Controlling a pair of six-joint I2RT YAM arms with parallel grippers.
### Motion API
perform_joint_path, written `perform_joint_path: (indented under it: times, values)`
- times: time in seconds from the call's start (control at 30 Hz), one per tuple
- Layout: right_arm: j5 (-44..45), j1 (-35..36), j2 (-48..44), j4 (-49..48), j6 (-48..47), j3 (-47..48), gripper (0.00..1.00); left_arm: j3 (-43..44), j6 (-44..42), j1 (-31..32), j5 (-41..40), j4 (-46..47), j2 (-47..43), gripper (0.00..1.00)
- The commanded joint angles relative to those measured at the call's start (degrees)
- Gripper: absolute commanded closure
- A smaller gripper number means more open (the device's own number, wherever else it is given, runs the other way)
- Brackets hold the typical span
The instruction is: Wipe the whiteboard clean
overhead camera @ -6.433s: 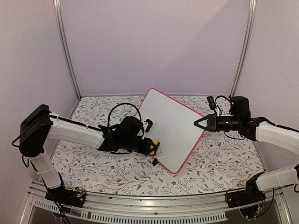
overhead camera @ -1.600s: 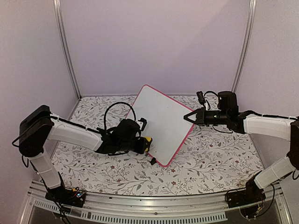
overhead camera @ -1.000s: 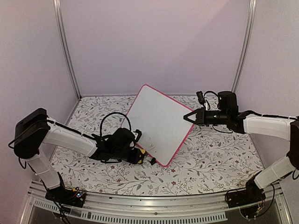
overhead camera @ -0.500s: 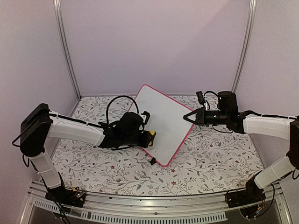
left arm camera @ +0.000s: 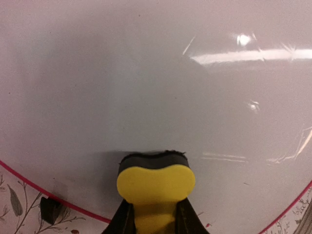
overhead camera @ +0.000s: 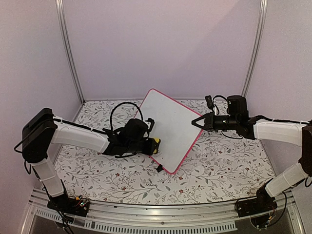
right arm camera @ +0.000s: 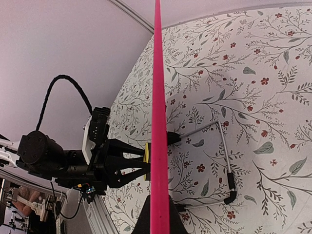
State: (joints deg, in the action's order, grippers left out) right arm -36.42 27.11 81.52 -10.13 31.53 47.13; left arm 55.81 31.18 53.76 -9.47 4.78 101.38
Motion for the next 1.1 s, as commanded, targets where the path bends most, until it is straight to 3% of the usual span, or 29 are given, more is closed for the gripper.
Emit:
perform_joint_path:
  times: [0.0, 1.07]
  values:
    - [-3.1, 0.6, 0.1, -7.3, -0.7, 0.9, 1.0, -3.4, 1.3, -0.1, 1.6, -6.7, 2.3, 1.0]
    - [-3.0, 0.7, 0.4, -7.1, -0.7, 0.7, 1.0, -9.1, 3.5, 2.9, 4.9, -5.7, 1.2, 1.0]
